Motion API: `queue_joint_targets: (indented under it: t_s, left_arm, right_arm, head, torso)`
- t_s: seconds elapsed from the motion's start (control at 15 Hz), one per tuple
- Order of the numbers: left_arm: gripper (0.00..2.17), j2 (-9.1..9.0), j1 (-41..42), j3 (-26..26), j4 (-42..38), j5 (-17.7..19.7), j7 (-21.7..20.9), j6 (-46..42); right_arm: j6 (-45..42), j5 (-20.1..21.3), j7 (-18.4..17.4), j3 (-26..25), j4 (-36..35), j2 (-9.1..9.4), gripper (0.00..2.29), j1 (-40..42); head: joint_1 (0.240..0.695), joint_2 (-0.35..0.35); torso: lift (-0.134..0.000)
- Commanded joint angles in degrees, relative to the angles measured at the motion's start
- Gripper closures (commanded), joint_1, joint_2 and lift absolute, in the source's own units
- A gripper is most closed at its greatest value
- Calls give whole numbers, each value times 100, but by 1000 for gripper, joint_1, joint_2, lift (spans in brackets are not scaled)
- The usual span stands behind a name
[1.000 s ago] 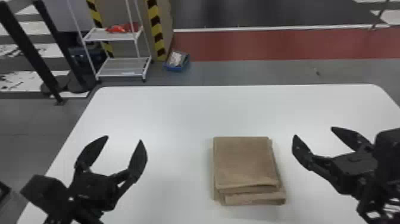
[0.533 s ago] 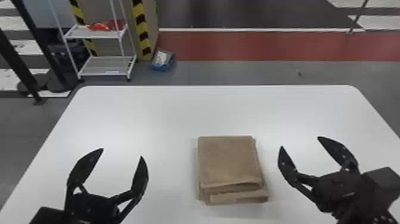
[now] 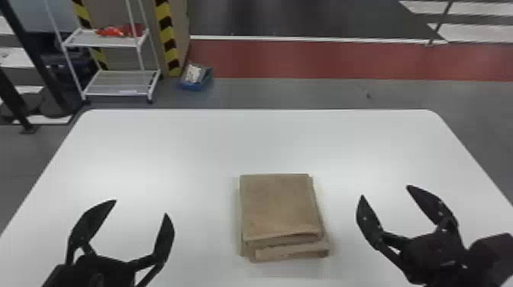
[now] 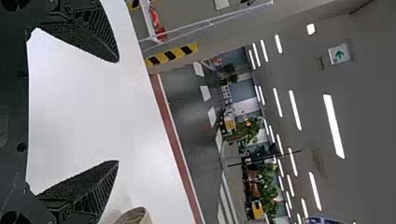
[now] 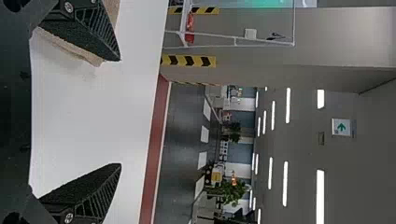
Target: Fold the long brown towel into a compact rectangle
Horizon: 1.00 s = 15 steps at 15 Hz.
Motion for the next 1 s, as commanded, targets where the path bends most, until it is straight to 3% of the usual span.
queue_joint_targets:
  t_s: [0.0,0.27,0.4,0.93]
  left_arm:
    - [117,-15,-25,54,-7,128,-64,37]
    - [117,-15,-25,265,-148,832,-73,-438]
    - [120,-15,-25,283,-253,902,129,-297]
    - [120,-15,-51,511,-341,1306,270,-86]
  right_arm:
    - [-13,-4,-1,53,-8,31,87,32]
    - [198,172,-36,211,-122,31,87,49]
    - [602,259,-98,308,-333,31,87,93]
    - [373,268,-291,545,-526,31,87,251]
  head:
    - [695,-26]
    - [695,-2]
    - [695,16]
    - [695,98]
  torso:
    - [-124]
    - [-124]
    - [-124]
    - [-124]
